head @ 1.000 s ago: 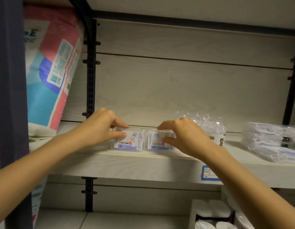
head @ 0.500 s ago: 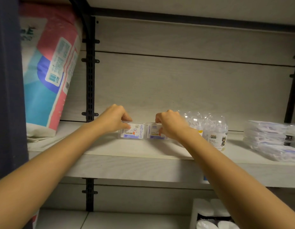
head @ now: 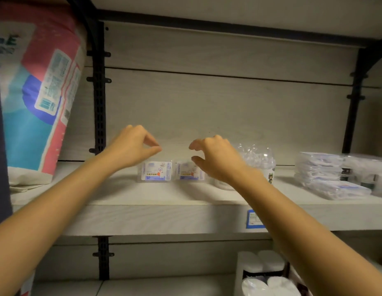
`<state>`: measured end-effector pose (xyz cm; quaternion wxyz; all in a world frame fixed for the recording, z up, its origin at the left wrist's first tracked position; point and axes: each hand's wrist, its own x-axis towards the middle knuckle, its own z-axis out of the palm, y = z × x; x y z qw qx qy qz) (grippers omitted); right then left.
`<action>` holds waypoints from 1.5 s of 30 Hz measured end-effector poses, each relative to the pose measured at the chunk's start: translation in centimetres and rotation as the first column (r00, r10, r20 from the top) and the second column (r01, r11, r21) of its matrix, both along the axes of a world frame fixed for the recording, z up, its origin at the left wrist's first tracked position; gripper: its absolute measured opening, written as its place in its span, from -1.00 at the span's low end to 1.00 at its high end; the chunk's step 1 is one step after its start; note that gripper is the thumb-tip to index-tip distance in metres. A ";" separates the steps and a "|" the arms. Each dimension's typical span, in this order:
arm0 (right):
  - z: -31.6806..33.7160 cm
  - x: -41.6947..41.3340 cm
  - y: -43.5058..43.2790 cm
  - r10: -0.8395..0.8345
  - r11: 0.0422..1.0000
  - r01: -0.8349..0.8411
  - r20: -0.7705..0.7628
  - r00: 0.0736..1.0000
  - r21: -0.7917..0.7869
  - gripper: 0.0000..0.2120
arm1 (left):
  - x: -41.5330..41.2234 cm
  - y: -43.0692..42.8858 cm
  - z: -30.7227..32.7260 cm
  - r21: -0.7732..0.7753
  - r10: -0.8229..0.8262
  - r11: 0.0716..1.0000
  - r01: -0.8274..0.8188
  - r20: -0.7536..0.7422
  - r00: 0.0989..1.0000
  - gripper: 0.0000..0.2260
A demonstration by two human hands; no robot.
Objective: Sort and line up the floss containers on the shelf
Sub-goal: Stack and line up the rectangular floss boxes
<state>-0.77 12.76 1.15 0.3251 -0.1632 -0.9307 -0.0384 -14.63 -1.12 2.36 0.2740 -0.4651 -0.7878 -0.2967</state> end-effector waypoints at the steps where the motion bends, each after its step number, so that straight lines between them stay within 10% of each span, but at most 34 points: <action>1: 0.1 1.5 -0.3 0.045 0.999 -0.046 -0.071 0.996 -0.017 -0.77 | 0.8 -0.1 0.3 0.056 -0.017 0.998 0.019 -0.028 0.999 -0.83; 15: -5.5 24.0 8.3 0.072 0.875 -0.173 -0.232 0.970 -0.453 -0.94 | 15.5 6.1 -4.9 0.161 -0.461 0.887 0.433 0.375 0.805 -0.37; 19: -4.3 28.0 15.1 0.010 0.864 -0.152 -0.284 0.959 -0.481 -0.93 | 21.3 10.2 -4.8 0.239 -0.521 0.853 0.463 0.432 0.737 -0.68; 24: -2.5 28.4 21.0 -0.051 0.887 -0.016 -0.131 0.990 -0.461 -0.74 | 25.7 16.9 -4.0 0.137 -0.445 0.891 0.434 0.462 0.767 -0.86; 32: -3.2 27.0 22.7 -0.031 0.903 0.103 0.175 0.984 -0.417 -0.58 | 26.4 22.4 -5.5 -0.209 -0.116 0.949 0.235 0.460 0.880 -0.59; 38: -4.1 27.3 22.6 -0.006 0.893 0.012 0.016 1.000 -0.450 -0.68 | 26.6 22.8 -5.3 -0.160 -0.143 0.949 0.270 0.544 0.827 -0.58; 45: -4.6 28.2 21.1 0.072 0.801 -0.380 -0.554 0.829 -0.463 -0.63 | 27.5 21.6 -5.1 0.413 -0.557 0.824 0.389 0.457 0.693 -0.76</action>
